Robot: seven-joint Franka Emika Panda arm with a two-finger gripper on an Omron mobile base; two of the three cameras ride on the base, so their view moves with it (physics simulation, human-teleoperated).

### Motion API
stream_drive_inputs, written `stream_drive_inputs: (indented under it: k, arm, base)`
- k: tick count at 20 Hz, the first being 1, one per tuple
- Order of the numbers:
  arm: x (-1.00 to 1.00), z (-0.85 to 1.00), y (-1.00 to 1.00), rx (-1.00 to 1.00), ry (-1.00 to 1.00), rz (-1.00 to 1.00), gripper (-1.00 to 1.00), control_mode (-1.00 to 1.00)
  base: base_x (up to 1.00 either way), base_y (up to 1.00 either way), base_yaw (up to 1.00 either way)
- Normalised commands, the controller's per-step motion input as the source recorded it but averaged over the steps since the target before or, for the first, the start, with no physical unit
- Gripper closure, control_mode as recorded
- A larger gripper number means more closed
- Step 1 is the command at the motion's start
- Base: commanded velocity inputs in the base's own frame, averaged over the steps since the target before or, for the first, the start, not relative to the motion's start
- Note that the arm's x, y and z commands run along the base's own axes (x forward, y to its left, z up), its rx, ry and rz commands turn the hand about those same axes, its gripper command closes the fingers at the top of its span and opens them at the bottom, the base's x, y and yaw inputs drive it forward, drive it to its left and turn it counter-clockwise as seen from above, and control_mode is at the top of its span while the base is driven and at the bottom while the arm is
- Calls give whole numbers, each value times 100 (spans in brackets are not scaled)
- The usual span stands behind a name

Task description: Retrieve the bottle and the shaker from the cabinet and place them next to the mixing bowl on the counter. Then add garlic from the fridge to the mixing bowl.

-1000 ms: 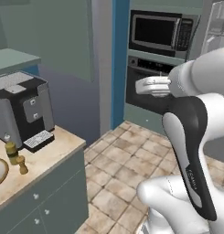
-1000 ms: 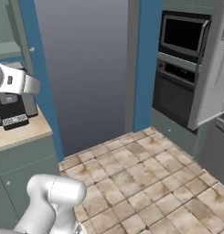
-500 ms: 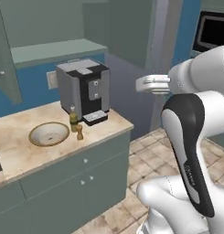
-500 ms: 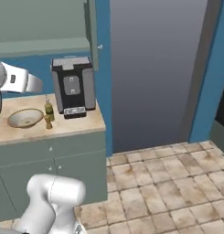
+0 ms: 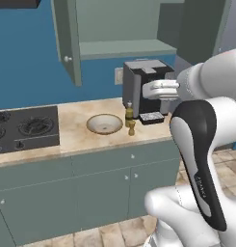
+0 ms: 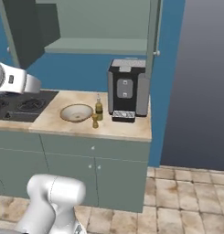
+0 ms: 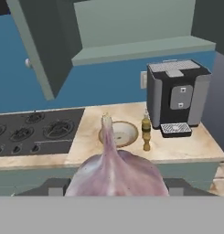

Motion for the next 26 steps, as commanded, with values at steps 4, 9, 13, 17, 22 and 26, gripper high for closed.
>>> stream_drive_inputs:
  k: [4,9,13,17,22,26]
  arm:
    - [0,0,0,0,0,0,100,100]
    - [0,0,0,0,0,0,100,100]
    - [0,0,0,0,0,0,100,100]
    - [0,0,0,0,0,0,100,100]
    - [0,0,0,0,0,0,100,100]
    - [0,0,0,0,0,0,100,100]
  base:
    - [23,14,2]
    - [82,30,-12]
    - [17,38,-33]
    - [0,39,-40]
    - [32,34,-29]
    - [57,36,-13]
